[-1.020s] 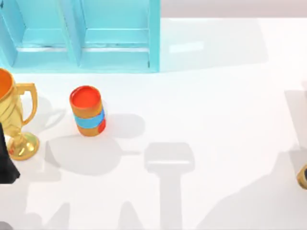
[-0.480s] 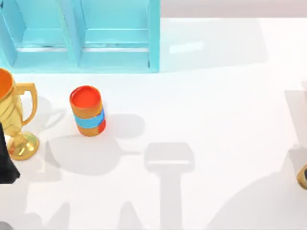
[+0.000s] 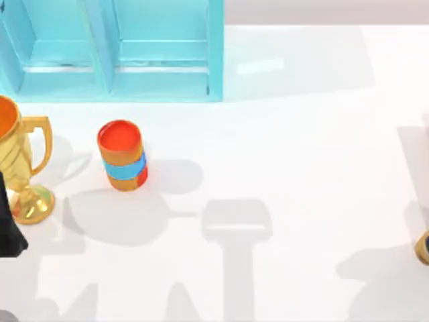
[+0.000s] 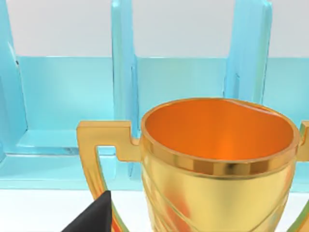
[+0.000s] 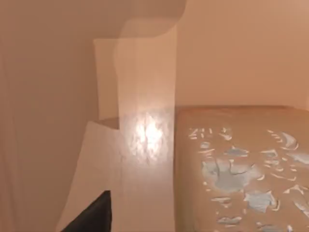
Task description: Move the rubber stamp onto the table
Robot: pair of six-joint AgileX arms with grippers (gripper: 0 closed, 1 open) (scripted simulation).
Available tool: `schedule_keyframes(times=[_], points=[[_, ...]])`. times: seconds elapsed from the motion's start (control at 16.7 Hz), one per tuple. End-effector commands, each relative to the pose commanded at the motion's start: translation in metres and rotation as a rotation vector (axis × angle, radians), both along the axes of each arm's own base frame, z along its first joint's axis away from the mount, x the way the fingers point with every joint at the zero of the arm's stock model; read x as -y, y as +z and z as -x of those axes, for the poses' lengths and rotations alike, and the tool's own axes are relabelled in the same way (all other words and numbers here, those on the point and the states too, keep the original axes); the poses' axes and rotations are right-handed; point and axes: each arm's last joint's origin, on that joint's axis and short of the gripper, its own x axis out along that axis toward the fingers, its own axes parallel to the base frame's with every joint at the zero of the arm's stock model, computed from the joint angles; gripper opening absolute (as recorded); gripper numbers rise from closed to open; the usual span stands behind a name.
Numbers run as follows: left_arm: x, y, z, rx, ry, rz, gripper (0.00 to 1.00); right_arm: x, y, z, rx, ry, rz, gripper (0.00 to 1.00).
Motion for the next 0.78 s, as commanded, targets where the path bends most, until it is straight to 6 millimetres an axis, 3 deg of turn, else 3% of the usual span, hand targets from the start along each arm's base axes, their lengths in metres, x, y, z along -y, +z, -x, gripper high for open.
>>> schedule_keyframes(times=[0.36, 0.78], points=[[0.0000, 0.0000, 0.0000, 0.000, 0.000, 0.000, 1.00, -0.0008, -0.0085, 0.0014, 0.000, 0.000, 0.000, 1.00], [0.0000, 0.0000, 0.0000, 0.000, 0.000, 0.000, 1.00, -0.0008, -0.0085, 0.0014, 0.000, 0.000, 0.000, 0.47]])
